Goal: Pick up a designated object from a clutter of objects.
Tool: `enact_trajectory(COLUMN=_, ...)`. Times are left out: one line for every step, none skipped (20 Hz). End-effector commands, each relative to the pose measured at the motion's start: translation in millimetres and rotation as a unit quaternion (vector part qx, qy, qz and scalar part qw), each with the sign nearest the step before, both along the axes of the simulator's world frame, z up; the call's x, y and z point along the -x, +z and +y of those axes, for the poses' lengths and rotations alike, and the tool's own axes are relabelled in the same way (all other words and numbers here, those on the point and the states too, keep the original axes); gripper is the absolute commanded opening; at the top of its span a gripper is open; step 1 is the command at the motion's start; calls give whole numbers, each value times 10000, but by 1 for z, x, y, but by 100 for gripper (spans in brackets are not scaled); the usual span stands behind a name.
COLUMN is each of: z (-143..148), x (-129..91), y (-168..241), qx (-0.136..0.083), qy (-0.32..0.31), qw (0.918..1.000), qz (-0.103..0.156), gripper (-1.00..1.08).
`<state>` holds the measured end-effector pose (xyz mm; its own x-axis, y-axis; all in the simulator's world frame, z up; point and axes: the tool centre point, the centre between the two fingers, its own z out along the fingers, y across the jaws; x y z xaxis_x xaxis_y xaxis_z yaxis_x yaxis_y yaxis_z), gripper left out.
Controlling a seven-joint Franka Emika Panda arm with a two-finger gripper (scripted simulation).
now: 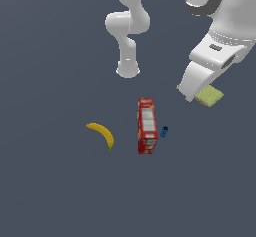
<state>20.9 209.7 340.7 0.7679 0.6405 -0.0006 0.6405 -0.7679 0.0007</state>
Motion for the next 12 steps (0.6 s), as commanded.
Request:
enact_trajectory(z=1, x=6, y=20, qx=-3, qy=-2, qw=10000, qz=1, gripper=-100)
enact_trajectory(z=1, x=7, y=26, qx=-3, qy=-2, qw=10000, qz=1, gripper=-100)
enact_trajectory(z=2, x=9, y=32, qx=-3, qy=-2, qw=10000, qz=1, gripper=-100)
enact_trajectory(z=2, x=10, y=36, qx=-3, qy=-2, qw=10000, qz=1, gripper=-100)
enact_trajectory(z=3, x=11, y=41, qx=-3, qy=-2, qw=10000, qz=1, gripper=-100)
enact_trajectory(z=2, x=12, y=44, qx=-5, qy=-5, qw=10000, qz=0, gripper=-100)
enact_trajectory(z=3, x=12, y=47, qx=-5, qy=-5, qw=10000, qz=0, gripper=-100)
enact_trajectory(z=3, x=13, y=50, qx=-5, qy=-5, qw=10000, qz=0, gripper=-100)
enact_trajectory(z=3, x=13, y=52, qx=-5, qy=-5, qw=10000, qz=0, gripper=-100)
enact_trajectory(z=3, x=13, y=53, qx=-5, qy=-8, qw=10000, qz=0, gripper=-100)
enact_trajectory(z=3, x=13, y=54, qx=-5, qy=-8, qw=10000, qz=0, gripper=-100)
enact_trajectory(z=3, x=13, y=54, qx=-5, qy=-8, qw=10000, qz=0, gripper=-100)
